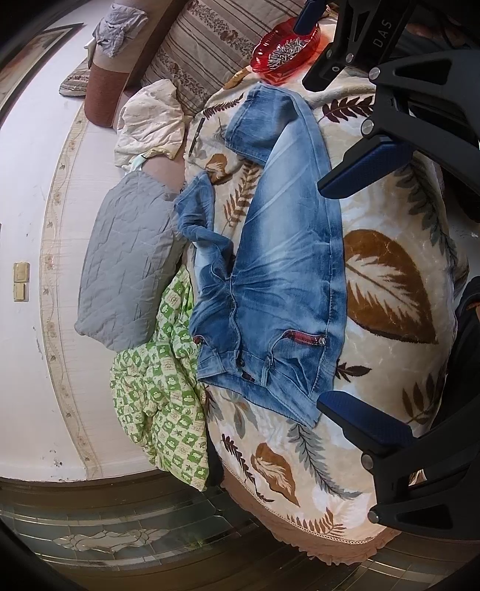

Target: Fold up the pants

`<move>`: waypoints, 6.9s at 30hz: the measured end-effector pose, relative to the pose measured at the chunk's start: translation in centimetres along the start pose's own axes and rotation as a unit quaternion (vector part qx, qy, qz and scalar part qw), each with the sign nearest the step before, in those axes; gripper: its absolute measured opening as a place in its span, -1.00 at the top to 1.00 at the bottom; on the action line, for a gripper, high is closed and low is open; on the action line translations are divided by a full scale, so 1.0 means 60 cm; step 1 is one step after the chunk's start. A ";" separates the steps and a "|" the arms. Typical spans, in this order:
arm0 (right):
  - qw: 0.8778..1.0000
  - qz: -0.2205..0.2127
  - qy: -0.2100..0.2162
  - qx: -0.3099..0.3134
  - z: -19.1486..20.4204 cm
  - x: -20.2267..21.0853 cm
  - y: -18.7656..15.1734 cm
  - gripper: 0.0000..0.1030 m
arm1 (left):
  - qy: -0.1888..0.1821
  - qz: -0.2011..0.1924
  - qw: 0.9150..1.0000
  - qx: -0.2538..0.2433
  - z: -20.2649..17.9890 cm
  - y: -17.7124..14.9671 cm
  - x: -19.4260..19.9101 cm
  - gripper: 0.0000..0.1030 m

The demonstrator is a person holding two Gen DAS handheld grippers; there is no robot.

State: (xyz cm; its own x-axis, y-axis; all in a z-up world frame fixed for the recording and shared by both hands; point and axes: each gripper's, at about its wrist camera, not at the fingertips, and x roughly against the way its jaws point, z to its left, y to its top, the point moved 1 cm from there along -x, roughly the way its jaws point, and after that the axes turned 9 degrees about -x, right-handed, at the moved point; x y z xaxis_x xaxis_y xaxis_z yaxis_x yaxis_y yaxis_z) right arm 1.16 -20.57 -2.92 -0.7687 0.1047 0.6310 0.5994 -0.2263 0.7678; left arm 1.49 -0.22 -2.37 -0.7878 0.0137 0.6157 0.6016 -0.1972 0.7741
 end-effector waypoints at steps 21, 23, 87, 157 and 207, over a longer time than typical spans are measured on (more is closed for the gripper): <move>0.992 0.013 0.124 -0.004 -0.056 -0.118 0.240 -1.00 | -0.122 0.007 0.986 -0.113 0.003 0.223 -0.206 -1.00; 0.989 0.040 0.145 -0.009 -0.061 -0.162 0.284 -1.00 | -0.134 0.000 0.982 -0.136 -0.001 0.260 -0.239 -1.00; 0.979 0.192 0.066 -0.030 -0.206 -0.626 0.482 -0.58 | -0.157 0.044 0.928 -0.334 -0.295 0.287 -0.545 -1.00; 0.970 0.113 0.078 -0.199 -0.261 -0.255 0.090 -0.85 | -0.393 0.132 0.895 -0.164 -0.249 0.259 -0.379 -1.00; 0.950 0.024 -0.021 -0.311 -0.368 -0.212 0.089 0.12 | -0.420 0.114 0.856 -0.279 -0.558 0.306 -0.347 -0.91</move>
State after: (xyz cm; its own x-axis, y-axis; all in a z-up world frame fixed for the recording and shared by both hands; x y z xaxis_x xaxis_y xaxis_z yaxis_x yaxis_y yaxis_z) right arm 9.17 -44.50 -9.30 -0.7264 0.1145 0.6776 0.3758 -0.7593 0.5312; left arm 24.50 -36.93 -5.90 -0.1447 0.5656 0.8119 0.3866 -0.7230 0.5726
